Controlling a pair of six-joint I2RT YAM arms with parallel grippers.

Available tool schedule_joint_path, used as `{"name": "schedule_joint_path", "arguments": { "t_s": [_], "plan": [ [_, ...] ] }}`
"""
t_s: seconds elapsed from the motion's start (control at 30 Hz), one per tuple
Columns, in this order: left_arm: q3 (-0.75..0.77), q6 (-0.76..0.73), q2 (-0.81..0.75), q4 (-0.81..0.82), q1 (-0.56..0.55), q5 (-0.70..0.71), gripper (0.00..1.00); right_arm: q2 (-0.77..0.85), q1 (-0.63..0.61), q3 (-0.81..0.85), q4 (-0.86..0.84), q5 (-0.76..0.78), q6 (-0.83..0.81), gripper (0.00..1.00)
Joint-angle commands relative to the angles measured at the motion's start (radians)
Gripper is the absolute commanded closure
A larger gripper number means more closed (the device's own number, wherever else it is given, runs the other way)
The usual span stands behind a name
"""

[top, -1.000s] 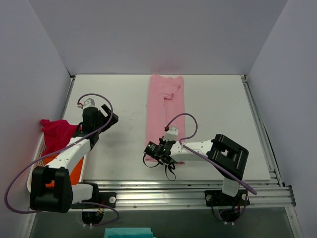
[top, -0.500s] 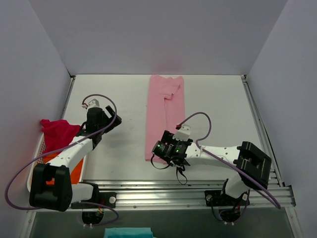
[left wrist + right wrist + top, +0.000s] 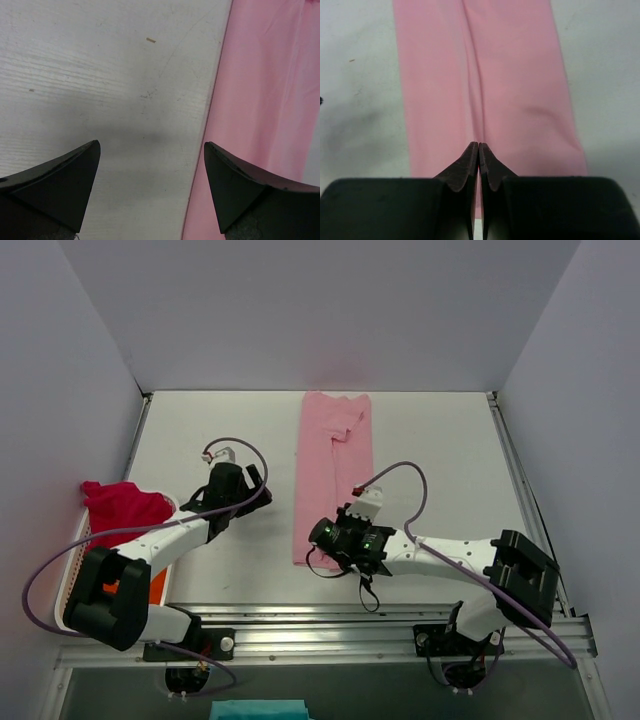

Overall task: Fold and stack the t-shirts
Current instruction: Rotate the tshirt 90 degrees

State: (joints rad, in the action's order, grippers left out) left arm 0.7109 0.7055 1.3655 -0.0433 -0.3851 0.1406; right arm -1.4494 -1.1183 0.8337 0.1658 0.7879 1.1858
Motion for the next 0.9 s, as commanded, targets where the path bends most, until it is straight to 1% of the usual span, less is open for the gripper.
{"name": "schedule_joint_path", "arguments": {
  "t_s": [0.0, 0.17, 0.27, 0.37, 0.53, 0.67, 0.87],
  "plan": [
    [0.056, 0.02, 0.006, 0.017, -0.018, 0.051, 0.06, -0.093, 0.006, 0.102, -0.094, 0.001, -0.098, 1.0],
    [0.062, 0.015, -0.003, 0.005, -0.026, 0.073, 0.06, -0.244, 0.011, 0.176, -0.152, -0.041, -0.135, 1.0],
    [0.059, 0.012, 0.001, 0.006, -0.026, 0.077, 0.06, -0.305, 0.023, 0.196, -0.198, -0.078, -0.149, 1.0],
    [0.058, 0.009, 0.013, 0.008, -0.026, 0.08, 0.06, -0.333, 0.028, 0.206, -0.187, -0.095, -0.141, 1.0],
    [0.058, 0.006, 0.02, 0.013, -0.026, 0.082, 0.06, -0.292, 0.037, 0.142, -0.173, -0.093, -0.118, 1.0],
    [0.058, 0.006, 0.026, 0.019, -0.026, 0.082, 0.06, -0.201, 0.043, 0.033, -0.137, -0.085, -0.072, 1.0],
    [0.059, 0.008, 0.04, 0.026, -0.026, 0.07, 0.06, -0.085, 0.041, -0.08, -0.114, -0.078, -0.015, 1.0]
  ]
}}
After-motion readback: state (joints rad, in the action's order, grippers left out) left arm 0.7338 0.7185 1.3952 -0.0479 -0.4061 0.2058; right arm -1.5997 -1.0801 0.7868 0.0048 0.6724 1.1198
